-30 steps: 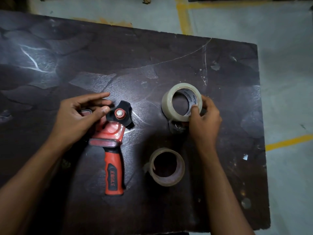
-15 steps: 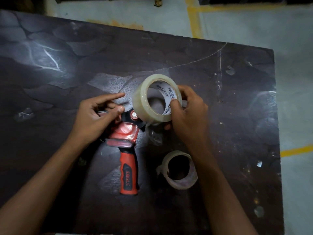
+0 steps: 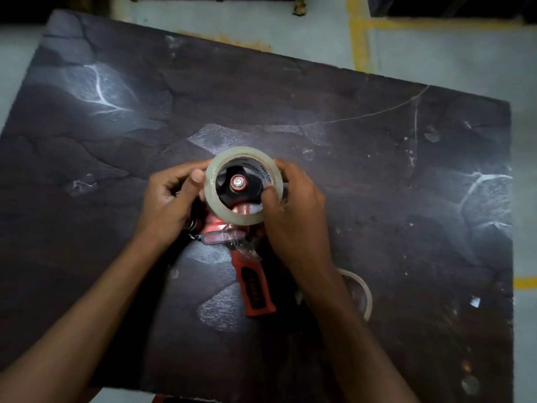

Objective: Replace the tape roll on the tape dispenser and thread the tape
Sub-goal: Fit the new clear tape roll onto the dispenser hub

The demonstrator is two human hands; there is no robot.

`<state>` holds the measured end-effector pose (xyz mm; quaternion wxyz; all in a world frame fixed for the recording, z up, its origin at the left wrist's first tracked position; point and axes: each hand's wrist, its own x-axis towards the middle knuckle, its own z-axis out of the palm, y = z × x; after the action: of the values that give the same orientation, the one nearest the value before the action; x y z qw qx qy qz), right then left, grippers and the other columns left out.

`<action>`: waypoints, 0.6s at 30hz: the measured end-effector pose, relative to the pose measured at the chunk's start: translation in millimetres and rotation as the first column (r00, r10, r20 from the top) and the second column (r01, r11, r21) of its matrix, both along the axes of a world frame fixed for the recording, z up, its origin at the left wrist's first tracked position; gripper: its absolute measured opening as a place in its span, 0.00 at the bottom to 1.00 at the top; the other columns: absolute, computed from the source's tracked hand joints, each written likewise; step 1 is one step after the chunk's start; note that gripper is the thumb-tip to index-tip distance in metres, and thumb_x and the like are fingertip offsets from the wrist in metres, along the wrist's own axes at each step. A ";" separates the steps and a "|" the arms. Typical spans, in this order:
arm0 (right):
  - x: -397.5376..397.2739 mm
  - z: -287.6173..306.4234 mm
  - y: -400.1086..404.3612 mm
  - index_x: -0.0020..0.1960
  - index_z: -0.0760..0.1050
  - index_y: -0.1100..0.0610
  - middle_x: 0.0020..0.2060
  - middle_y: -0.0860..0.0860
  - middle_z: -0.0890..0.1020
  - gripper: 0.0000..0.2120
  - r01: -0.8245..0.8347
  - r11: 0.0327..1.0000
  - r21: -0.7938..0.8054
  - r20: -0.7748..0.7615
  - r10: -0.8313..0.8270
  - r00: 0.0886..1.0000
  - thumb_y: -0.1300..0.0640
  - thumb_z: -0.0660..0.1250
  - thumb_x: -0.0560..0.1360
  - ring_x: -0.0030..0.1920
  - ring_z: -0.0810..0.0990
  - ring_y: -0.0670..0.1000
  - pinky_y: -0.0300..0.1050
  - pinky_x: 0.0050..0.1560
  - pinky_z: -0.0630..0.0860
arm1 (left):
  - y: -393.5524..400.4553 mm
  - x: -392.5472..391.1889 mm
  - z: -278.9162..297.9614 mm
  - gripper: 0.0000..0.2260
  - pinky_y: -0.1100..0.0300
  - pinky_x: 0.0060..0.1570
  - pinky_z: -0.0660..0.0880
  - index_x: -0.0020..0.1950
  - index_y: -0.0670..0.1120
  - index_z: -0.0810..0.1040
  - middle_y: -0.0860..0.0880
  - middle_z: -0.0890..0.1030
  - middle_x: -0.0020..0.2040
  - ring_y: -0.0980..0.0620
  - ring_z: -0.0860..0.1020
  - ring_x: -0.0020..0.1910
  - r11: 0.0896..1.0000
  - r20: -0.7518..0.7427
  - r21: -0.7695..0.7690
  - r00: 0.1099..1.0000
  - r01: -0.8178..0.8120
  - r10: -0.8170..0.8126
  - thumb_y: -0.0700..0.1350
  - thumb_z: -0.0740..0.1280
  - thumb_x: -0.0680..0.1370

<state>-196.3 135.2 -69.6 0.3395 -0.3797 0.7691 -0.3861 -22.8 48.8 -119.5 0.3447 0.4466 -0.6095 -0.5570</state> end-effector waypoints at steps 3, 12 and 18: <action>6.7 -3.8 -8.4 0.64 0.80 0.50 0.55 0.46 0.85 0.13 0.005 0.999 -0.037 0.028 -0.004 1.000 0.59 0.64 0.81 0.56 0.83 0.49 0.56 0.60 0.81 | -3.8 6.5 1.6 0.28 0.62 0.57 0.79 0.61 0.48 0.85 0.60 0.89 0.53 0.58 0.86 0.54 0.999 0.009 0.006 0.999 -0.038 0.038 0.70 0.67 0.77; 15.3 -16.2 -38.0 0.63 0.83 0.50 0.55 0.42 0.87 0.12 -0.066 0.996 -0.053 0.025 0.067 0.997 0.52 0.64 0.85 0.57 0.85 0.43 0.47 0.62 0.81 | -15.7 19.7 -1.3 0.20 0.57 0.64 0.80 0.67 0.43 0.84 0.50 0.88 0.61 0.53 0.85 0.61 0.999 0.053 0.040 0.998 -0.035 0.033 0.53 0.69 0.80; 14.7 -15.2 -53.2 0.59 0.86 0.49 0.47 0.42 0.88 0.14 -0.078 0.997 0.007 0.000 0.078 0.997 0.47 0.63 0.84 0.52 0.86 0.44 0.53 0.59 0.83 | -23.9 16.0 4.1 0.13 0.55 0.62 0.79 0.61 0.55 0.86 0.55 0.89 0.57 0.58 0.85 0.57 0.999 0.103 0.041 0.994 -0.027 0.022 0.56 0.66 0.81</action>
<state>-181.6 82.0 -84.8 0.3553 -0.4083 0.7552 -0.3698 -6.9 24.9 -115.4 0.3103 0.4891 -0.6091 -0.5418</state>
